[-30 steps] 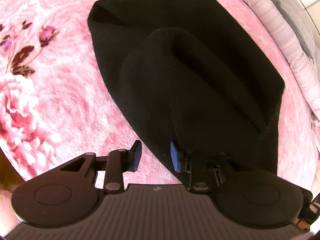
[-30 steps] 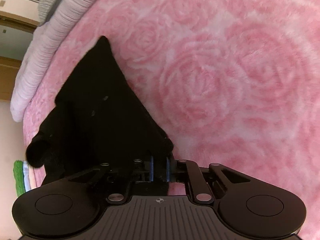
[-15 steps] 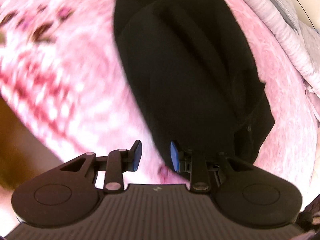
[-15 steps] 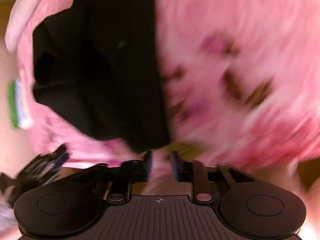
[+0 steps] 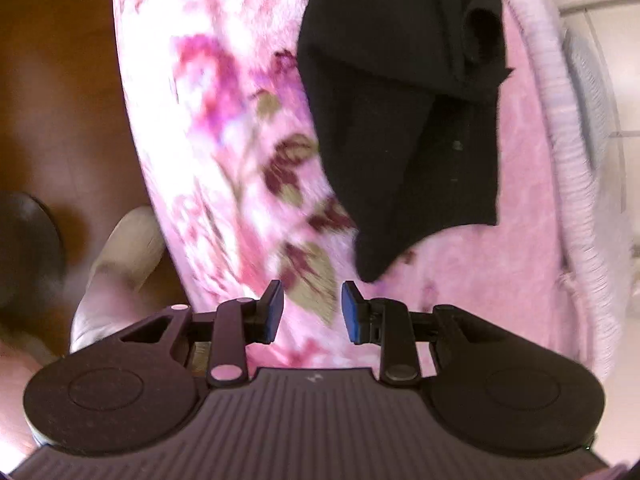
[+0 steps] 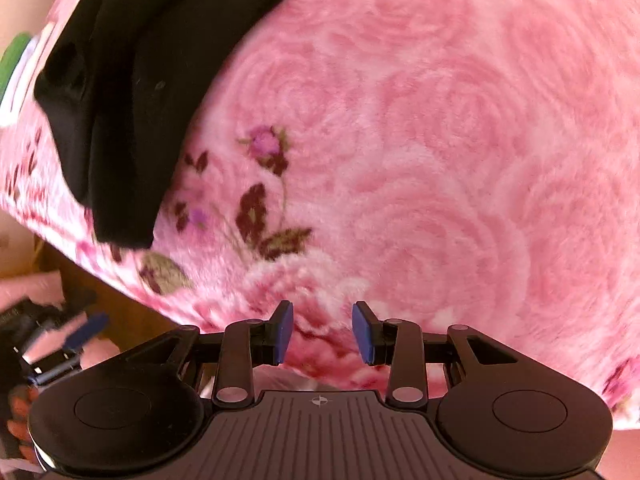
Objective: Fold clothes
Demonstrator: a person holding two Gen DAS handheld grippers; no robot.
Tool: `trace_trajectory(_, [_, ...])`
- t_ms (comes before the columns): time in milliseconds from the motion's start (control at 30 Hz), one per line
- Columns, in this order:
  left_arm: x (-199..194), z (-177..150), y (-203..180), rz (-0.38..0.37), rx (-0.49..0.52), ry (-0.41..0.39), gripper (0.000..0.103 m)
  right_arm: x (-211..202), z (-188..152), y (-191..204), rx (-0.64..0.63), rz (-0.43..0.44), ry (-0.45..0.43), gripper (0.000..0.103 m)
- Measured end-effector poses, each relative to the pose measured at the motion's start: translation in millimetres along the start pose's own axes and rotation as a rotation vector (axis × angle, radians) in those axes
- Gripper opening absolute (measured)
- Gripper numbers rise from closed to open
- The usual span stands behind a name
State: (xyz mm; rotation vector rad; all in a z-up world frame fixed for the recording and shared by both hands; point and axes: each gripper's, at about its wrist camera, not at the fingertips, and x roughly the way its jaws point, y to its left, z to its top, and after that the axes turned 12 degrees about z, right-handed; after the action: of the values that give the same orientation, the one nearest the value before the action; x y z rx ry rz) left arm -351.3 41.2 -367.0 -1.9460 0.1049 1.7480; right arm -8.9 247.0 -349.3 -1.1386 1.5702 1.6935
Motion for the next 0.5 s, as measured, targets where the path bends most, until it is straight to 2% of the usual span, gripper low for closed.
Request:
trace_trajectory(133, [10.8,-14.3,-3.2,-0.03,-0.022,-0.044,0.027,-0.1,-3.4,-13.8,0.024,-0.011,-0.019,0.037])
trace_trajectory(333, [38.4,-9.5,-38.1,-0.069,0.118,-0.17,0.027,-17.9,-9.5,-40.3,0.11,-0.079,-0.078,0.037])
trace_trajectory(400, [48.1,-3.7,-45.1,-0.081,0.122,-0.185,0.03,-21.7,-13.9,-47.6,0.128,-0.112,-0.083,0.037])
trace_trajectory(433, [54.8,-0.5,-46.7,-0.082,0.112,-0.181,0.029,-20.4,-15.6,-50.2,0.137,-0.123,-0.081,0.037])
trace_trajectory(500, [67.7,6.5,-46.6,-0.096,0.087,-0.157,0.01,-17.2,-19.0,-55.3,0.155,-0.145,-0.077,0.037])
